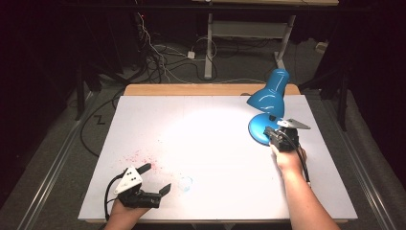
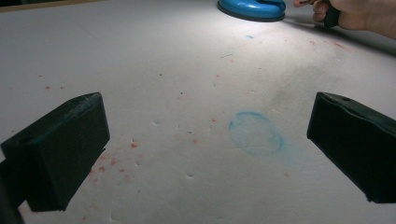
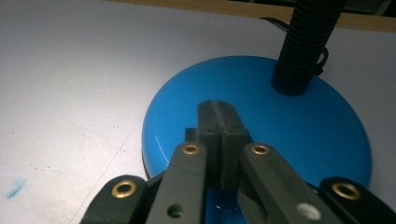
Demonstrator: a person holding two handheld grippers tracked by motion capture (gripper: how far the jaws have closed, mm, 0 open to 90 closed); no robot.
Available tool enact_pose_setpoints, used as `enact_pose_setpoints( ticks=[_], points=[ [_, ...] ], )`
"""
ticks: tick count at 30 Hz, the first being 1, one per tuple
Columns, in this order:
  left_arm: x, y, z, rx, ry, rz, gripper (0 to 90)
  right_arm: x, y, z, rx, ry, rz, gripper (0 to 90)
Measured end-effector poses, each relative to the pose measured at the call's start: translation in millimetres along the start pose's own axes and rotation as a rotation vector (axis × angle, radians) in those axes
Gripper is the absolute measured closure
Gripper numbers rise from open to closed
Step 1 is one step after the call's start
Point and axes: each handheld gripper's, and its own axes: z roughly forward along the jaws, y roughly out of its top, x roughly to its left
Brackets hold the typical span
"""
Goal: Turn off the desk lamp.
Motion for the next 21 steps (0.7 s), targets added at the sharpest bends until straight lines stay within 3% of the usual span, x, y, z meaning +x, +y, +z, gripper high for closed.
enact_pose_setpoints(
  ticks=[21],
  points=[
    [-0.5, 0.3, -0.4, -0.002, -0.003, -0.001, 0.0, -0.3, -0.3, 0.6, 0.002, 0.011, 0.012, 90.0]
  ],
)
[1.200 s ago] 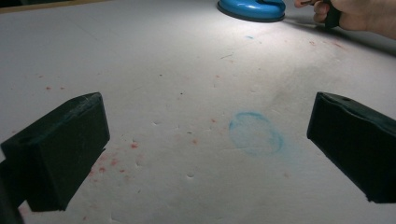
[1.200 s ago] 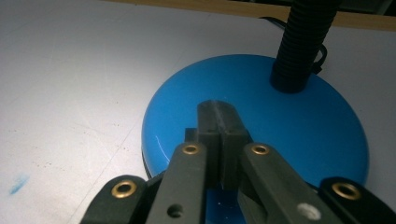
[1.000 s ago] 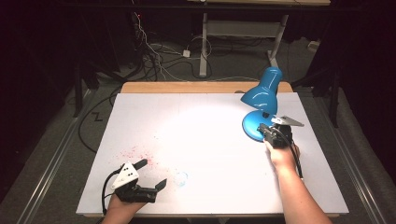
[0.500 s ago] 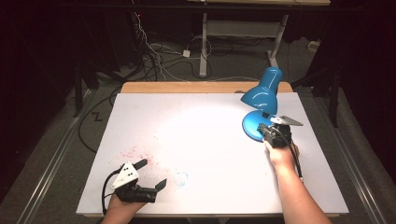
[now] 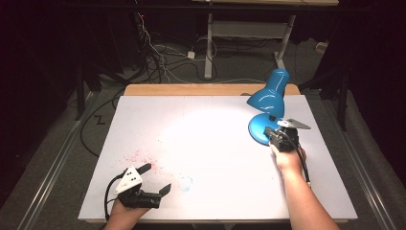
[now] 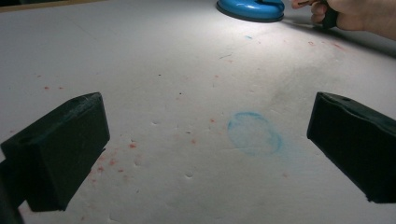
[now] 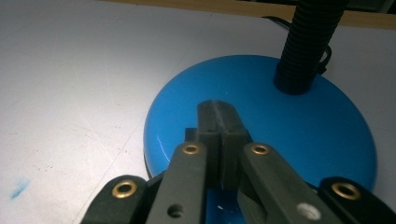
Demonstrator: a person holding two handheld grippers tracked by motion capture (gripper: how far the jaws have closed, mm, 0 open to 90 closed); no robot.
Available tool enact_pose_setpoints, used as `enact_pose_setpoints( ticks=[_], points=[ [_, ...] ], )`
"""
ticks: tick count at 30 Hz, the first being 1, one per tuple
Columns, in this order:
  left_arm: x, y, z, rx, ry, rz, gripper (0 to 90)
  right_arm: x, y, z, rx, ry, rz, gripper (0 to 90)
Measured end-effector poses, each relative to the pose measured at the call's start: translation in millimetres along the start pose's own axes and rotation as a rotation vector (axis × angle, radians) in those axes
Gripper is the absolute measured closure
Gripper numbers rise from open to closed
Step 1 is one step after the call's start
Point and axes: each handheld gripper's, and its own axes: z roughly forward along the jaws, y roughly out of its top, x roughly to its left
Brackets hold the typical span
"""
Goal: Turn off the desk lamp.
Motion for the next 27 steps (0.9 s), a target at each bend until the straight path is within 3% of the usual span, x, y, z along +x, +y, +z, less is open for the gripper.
enact_pose_setpoints(
  ticks=[9, 11, 13, 27],
  points=[
    [-0.1, 0.0, -0.6, -0.001, -0.001, 0.0, 0.0, -0.6, 0.6, 1.1, 0.001, -0.008, -0.001, 90.0],
    [-0.1, 0.1, -0.6, -0.002, -0.001, 0.0, 0.0, -1.5, 0.5, 2.4, 0.012, -0.043, -0.006, 90.0],
    [0.1, 0.1, -0.6, -0.002, -0.001, 0.0, 0.0, -5.4, 0.5, 2.5, 0.009, -0.021, 0.019, 90.0],
    [0.2, 0.3, -0.5, -0.003, -0.001, 0.0, 0.0, -2.8, 1.3, 1.5, 0.014, -0.02, 0.013, 90.0]
  ],
)
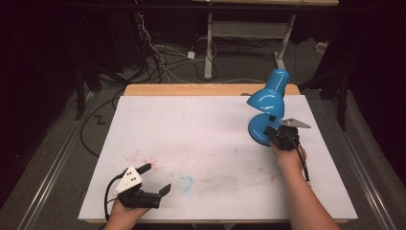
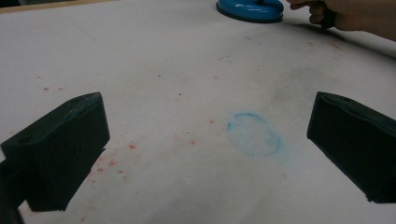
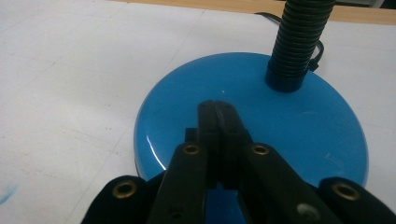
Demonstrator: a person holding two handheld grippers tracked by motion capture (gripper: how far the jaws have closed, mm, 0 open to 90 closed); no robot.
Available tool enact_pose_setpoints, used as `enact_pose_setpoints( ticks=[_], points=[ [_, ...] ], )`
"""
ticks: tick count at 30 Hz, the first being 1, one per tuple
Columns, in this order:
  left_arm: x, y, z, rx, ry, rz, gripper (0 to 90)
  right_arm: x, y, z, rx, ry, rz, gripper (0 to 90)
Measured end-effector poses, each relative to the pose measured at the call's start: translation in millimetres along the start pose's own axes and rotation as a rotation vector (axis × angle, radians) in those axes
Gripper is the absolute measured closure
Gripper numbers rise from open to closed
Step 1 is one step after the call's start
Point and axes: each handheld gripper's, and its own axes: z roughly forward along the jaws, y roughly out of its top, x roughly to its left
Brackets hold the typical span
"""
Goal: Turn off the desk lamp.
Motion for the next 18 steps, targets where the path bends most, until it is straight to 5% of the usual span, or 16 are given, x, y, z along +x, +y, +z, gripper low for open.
enact_pose_setpoints(
  ticks=[18],
  points=[
    [-2.1, 1.1, 2.7, -0.001, -0.011, 0.004, 0.0, 17.7, 3.9, -40.8, -0.075, 0.055, -0.028, 90.0]
  ],
)
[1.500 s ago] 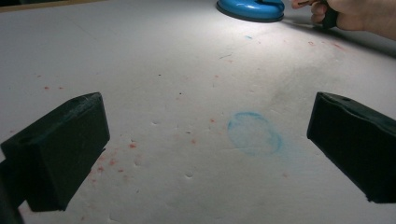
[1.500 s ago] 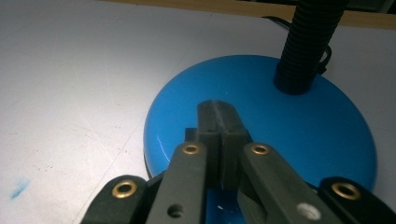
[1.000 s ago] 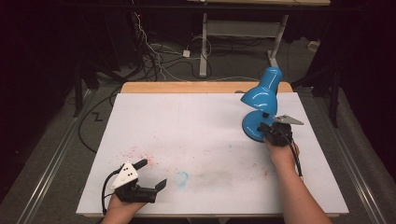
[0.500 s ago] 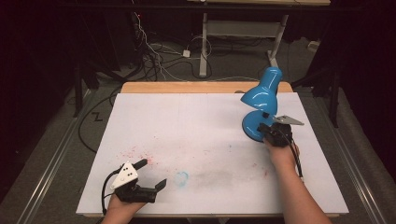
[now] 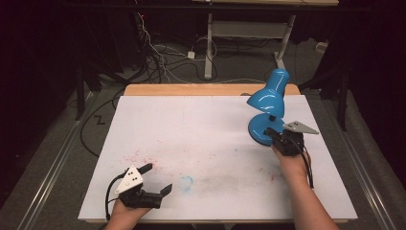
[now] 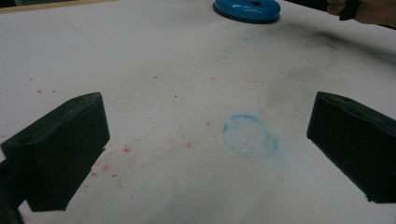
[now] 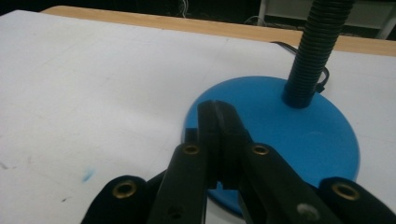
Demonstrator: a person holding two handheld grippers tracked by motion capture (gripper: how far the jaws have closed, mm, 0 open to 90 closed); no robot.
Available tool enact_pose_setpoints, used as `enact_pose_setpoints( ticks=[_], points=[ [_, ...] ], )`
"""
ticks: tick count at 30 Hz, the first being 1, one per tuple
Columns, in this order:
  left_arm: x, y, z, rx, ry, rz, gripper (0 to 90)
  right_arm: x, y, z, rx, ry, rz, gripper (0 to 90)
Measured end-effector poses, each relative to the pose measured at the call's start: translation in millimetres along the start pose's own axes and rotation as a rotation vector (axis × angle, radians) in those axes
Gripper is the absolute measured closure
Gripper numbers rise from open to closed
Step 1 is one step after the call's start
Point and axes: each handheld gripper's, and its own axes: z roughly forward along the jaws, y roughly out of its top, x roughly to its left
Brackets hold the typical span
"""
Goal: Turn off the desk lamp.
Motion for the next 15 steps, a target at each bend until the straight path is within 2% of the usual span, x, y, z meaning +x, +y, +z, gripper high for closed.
enact_pose_setpoints(
  ticks=[6, 15],
  points=[
    [-0.2, 0.1, -0.6, -0.004, 0.0, -0.002, 0.0, 10.5, -9.8, -7.0, 0.006, 0.025, -0.01, 90.0],
    [0.1, 0.0, -0.6, -0.006, 0.0, -0.007, 0.0, 27.6, -34.7, -13.8, 0.032, 0.073, -0.023, 90.0]
  ],
)
